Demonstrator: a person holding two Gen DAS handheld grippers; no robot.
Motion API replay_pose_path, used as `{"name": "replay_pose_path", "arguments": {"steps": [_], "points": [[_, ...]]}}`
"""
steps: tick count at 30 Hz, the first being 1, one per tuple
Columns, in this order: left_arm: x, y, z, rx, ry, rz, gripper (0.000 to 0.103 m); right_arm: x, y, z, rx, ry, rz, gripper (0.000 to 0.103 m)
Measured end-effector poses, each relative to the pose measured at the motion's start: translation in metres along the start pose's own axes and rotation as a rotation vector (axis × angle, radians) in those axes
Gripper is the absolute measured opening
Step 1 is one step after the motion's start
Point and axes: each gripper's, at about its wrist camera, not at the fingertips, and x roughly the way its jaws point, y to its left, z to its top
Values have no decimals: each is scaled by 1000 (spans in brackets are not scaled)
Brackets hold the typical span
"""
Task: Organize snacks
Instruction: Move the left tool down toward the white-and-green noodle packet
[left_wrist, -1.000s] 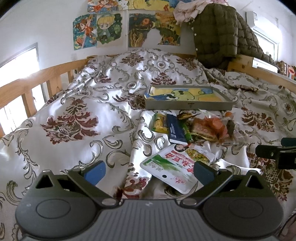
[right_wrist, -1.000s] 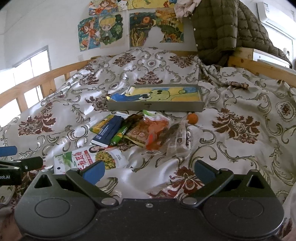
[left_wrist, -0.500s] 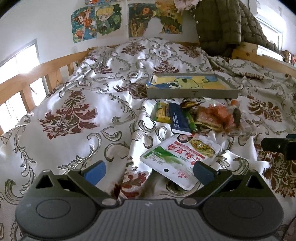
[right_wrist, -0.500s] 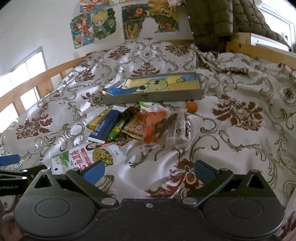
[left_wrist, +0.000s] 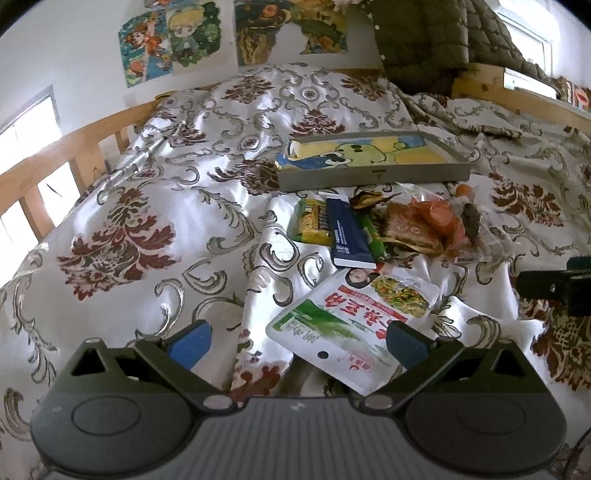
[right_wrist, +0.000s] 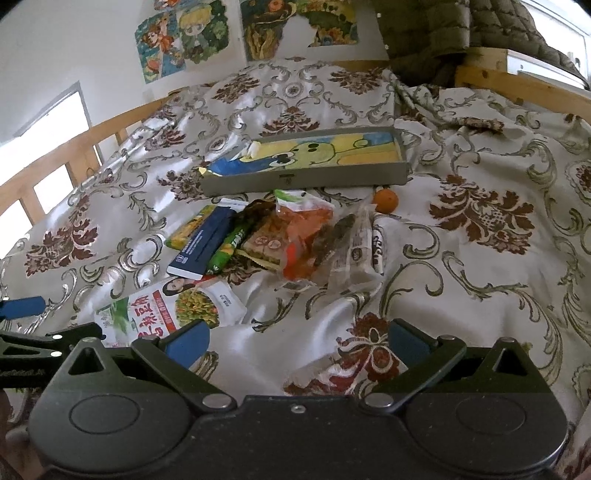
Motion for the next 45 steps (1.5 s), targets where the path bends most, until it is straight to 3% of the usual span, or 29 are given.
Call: {"name": "replay_pose_path", "arguments": {"steps": [5,13,20,28,32,38,45], "points": [[9,-2,7,29,21,-7,103,7,1,9,-42,7,11,102],[27,-10,15,95,50,-33,103,26,0,29,-211,-16,11,102],[47,-23,19,200,73,-95,103,53,-9,37,-302,-19,136,102],[84,-29,27,302,170,-212,103,70,-20,35,-225,10,257,102],[97,-30,32,320,221,-291,103,74,-21,32,-236,1,263,102],[109,-39,38,350,278,-308,103,80,-29,35,-191,-5,283,102],[113,-41,42,342,334,-313,102,94,-28,42,-214,-15,225,97]]}}
